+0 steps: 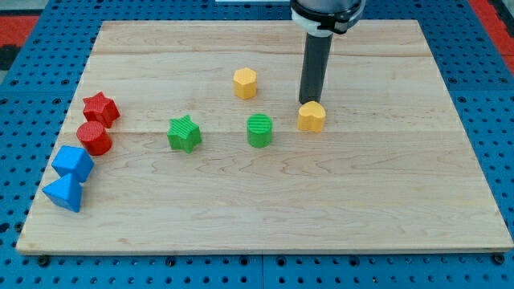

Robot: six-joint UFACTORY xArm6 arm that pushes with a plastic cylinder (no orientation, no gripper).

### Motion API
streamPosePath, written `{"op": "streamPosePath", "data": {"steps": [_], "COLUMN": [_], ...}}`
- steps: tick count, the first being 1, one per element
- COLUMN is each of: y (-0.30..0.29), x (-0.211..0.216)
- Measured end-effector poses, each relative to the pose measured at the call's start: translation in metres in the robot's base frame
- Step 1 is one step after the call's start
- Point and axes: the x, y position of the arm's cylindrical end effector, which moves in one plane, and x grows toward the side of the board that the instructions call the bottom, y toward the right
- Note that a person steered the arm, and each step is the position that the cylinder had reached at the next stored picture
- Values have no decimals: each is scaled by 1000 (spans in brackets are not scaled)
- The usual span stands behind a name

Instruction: Push the yellow hexagon towards center right

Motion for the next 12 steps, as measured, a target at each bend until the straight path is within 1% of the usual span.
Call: {"op": "streamPosePath", "data": {"steps": [1, 2, 3, 4, 5, 6, 7, 8, 9, 10, 11, 12], "y": [-3, 27, 40, 63, 40, -37, -128, -168, -85, 21, 56, 2], "x": [7, 30, 31, -46, -87, -89, -89, -68, -50, -50, -42, -56]}}
